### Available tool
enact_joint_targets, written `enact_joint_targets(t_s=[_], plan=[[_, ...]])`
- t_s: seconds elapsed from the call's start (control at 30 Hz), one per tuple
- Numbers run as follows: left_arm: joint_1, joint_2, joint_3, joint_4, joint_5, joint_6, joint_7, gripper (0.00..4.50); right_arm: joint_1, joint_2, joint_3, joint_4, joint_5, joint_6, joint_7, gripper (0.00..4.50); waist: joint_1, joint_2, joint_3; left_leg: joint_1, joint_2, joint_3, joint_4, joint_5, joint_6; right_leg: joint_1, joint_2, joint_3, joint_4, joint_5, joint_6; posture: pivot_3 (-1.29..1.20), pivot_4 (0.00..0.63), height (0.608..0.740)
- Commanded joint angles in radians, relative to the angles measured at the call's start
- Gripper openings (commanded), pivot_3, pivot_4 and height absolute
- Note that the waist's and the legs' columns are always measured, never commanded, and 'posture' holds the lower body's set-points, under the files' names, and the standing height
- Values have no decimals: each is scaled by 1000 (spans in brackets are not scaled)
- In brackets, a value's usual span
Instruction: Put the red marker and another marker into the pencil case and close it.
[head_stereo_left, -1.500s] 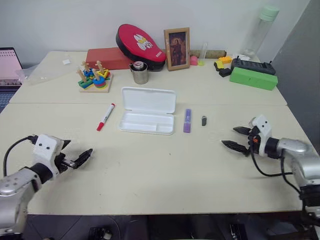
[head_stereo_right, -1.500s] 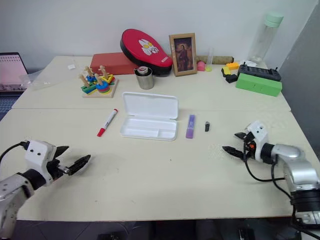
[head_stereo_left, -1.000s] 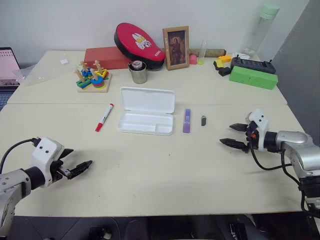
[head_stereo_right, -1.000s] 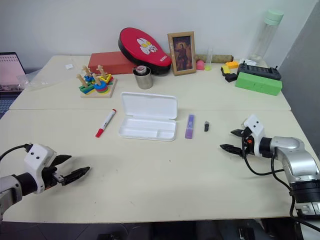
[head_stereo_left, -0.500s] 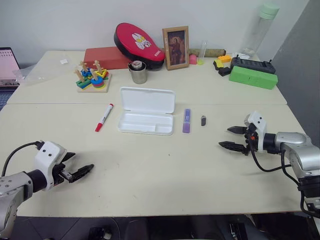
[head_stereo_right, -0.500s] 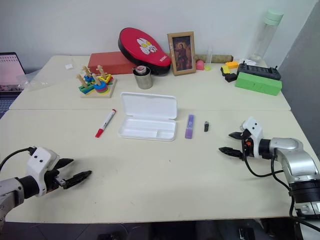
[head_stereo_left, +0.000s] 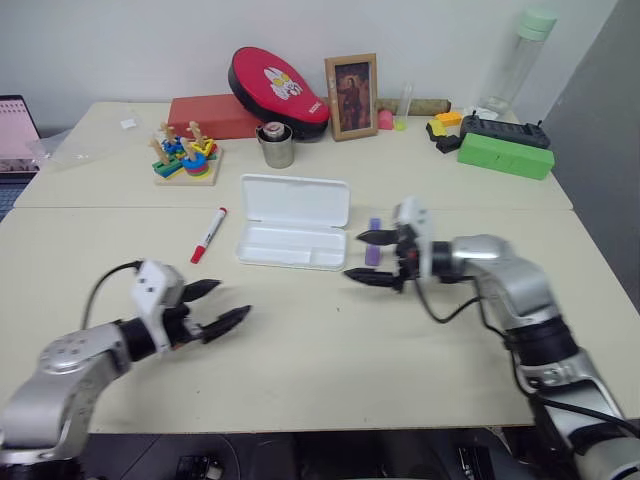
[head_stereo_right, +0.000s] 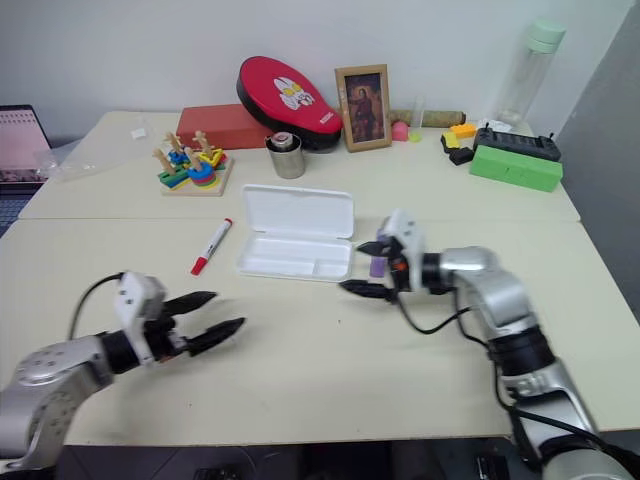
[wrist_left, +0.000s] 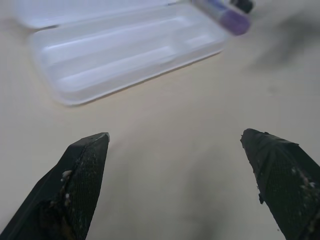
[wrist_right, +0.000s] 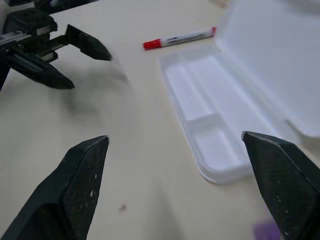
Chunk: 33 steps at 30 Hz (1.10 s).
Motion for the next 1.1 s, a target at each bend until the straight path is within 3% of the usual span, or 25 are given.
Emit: enact_joint_targets(t_s=[0.03,0.43,1.03,1.1], plan=[[-56,-33,-53,-60,16,-15,39,4500,-71,57,62,76,-71,-28,-24,4461,4,0,0,0,0,-1,0,0,0,0,0,-1,0,0,0,0,150,740],[-106,-69,-94,-111,26,-16,93,4500,-199,151,152,385,-252,-107,-44,4461,0,0,0,0,0,-2,4,0,0,1,1,-1,2,0,0,0,150,740],[-97,-96,-97,-100,21,-18,121,4500,-140,178,126,285,-277,-135,-42,92,-1,0,0,0,0,-3,5,0,0,1,1,-2,2,1,0,0,150,740],[-99,-105,-110,-95,26,-21,122,4500,-128,174,116,255,-264,-140,-34,40,-1,0,0,0,0,-3,5,0,0,1,1,-1,2,1,0,0,150,740]])
